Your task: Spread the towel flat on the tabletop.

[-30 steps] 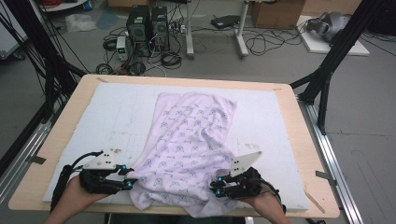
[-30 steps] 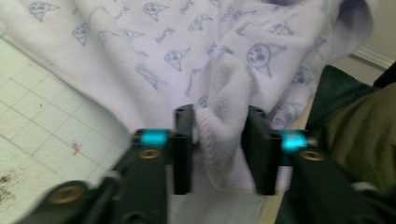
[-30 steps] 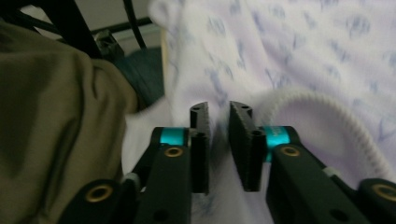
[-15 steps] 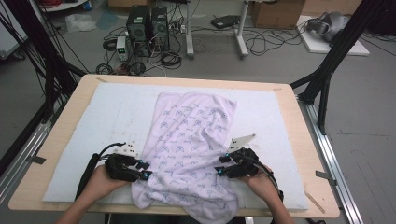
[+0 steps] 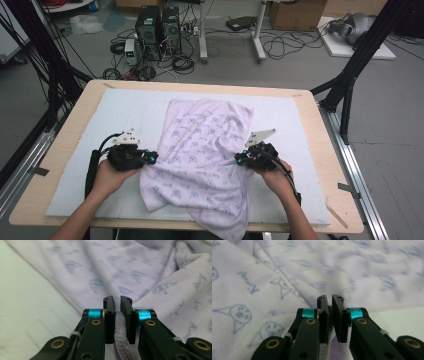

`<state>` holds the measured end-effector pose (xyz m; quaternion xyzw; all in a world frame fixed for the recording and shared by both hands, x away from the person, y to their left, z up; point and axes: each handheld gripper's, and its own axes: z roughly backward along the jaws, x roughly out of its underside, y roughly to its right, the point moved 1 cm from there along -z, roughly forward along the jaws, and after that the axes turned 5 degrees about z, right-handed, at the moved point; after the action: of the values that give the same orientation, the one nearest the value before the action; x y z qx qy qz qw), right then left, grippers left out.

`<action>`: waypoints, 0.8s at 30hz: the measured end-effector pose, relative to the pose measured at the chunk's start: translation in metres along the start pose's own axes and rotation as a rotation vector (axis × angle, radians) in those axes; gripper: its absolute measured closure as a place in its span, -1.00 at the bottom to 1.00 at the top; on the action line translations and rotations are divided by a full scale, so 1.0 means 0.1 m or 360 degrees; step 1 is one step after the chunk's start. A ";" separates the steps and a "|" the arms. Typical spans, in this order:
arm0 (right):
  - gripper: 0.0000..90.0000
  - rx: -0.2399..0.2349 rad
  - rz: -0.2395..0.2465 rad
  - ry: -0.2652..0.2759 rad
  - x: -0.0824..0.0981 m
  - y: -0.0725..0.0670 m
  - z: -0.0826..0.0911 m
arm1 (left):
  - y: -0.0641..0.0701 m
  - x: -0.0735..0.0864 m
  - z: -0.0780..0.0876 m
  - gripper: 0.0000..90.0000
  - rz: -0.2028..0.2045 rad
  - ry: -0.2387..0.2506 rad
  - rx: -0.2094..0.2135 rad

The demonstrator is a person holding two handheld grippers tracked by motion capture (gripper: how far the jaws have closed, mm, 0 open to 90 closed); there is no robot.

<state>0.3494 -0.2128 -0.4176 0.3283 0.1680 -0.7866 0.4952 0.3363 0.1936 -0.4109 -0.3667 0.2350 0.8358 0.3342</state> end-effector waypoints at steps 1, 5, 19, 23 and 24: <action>0.87 0.0044 -0.0023 -0.0019 0.02 0.09 -0.03 | -0.04 -0.03 -0.06 0.83 -0.0018 -0.0011 -0.0062; 0.86 0.0089 -0.0186 0.0026 0.11 0.34 -0.12 | -0.26 0.01 -0.31 0.82 0.0104 -0.0080 -0.0125; 0.31 -0.0009 0.0032 0.0186 0.01 -0.19 0.25 | 0.13 0.11 0.31 0.15 -0.0033 0.0091 0.0048; 0.16 0.0013 0.0109 0.0167 0.09 -0.45 0.27 | 0.36 0.29 0.40 0.03 -0.0121 0.0053 0.0050; 0.16 0.0022 0.0114 0.0176 0.11 -0.49 0.29 | 0.38 0.33 0.42 0.02 -0.0130 0.0046 0.0040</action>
<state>0.2925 -0.2146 -0.4072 0.3806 0.1778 -0.7502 0.5106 0.2721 0.2078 -0.4048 -0.3836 0.2352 0.8131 0.3693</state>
